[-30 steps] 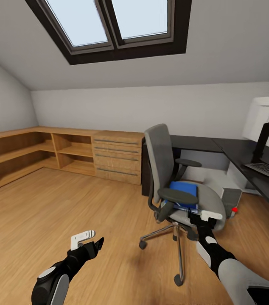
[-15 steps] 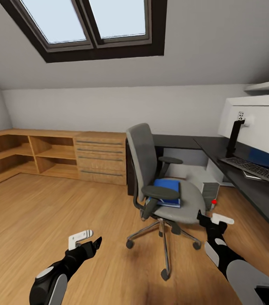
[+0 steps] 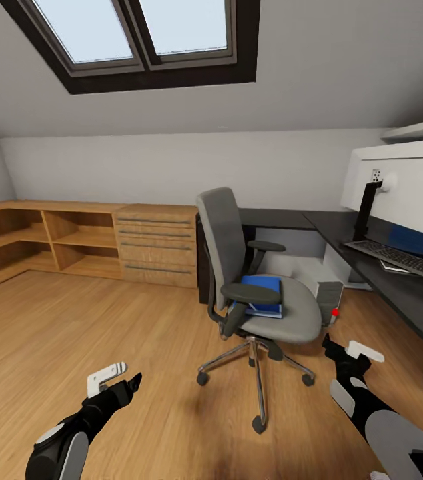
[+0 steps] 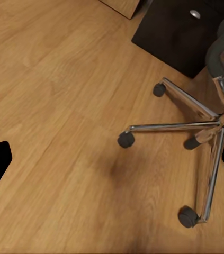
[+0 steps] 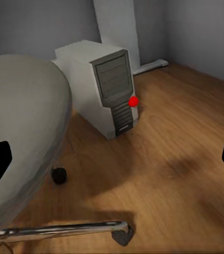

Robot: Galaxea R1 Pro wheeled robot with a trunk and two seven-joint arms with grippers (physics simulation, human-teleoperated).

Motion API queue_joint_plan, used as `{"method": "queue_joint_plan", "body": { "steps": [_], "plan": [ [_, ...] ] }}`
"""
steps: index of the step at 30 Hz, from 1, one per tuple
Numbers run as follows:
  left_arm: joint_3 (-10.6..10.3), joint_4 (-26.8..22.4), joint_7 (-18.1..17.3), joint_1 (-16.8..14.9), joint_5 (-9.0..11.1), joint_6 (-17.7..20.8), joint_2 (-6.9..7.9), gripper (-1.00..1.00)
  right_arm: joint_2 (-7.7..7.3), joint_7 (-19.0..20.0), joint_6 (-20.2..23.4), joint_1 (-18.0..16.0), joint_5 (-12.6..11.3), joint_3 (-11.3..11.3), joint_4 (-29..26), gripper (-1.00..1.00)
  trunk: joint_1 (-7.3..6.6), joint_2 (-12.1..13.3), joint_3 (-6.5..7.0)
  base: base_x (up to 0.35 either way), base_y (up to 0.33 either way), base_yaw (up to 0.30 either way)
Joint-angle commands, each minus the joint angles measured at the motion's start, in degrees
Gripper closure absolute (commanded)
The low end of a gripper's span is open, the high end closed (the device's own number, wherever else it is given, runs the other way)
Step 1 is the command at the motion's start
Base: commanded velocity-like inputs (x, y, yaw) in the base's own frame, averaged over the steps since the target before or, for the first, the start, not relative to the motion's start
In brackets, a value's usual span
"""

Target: In the bedroom, organize the workspace by keeping the computer under the desk, ensuring the monitor is on the desk, placing the keyboard on the desk next to the monitor, placing the mouse on the desk next to the keyboard, moving the folder from the swivel chair onto the desk next to the mouse, stacking the notebook on top of the folder with the pen on top of the notebook, and positioning the swivel chair next to the desk.

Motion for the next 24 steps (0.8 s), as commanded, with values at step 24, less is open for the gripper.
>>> {"method": "queue_joint_plan", "body": {
  "steps": [24],
  "plan": [
    [-0.32, 3.52, 0.07, -0.04, 0.32, 0.12, 0.03, -1.0, -0.06, 0.16, 0.2, -0.04, -8.82, -5.0, 0.12, -1.0, 0.97, -1.7, -1.67, 0.008, 0.0, 0.0]
  ]
}}
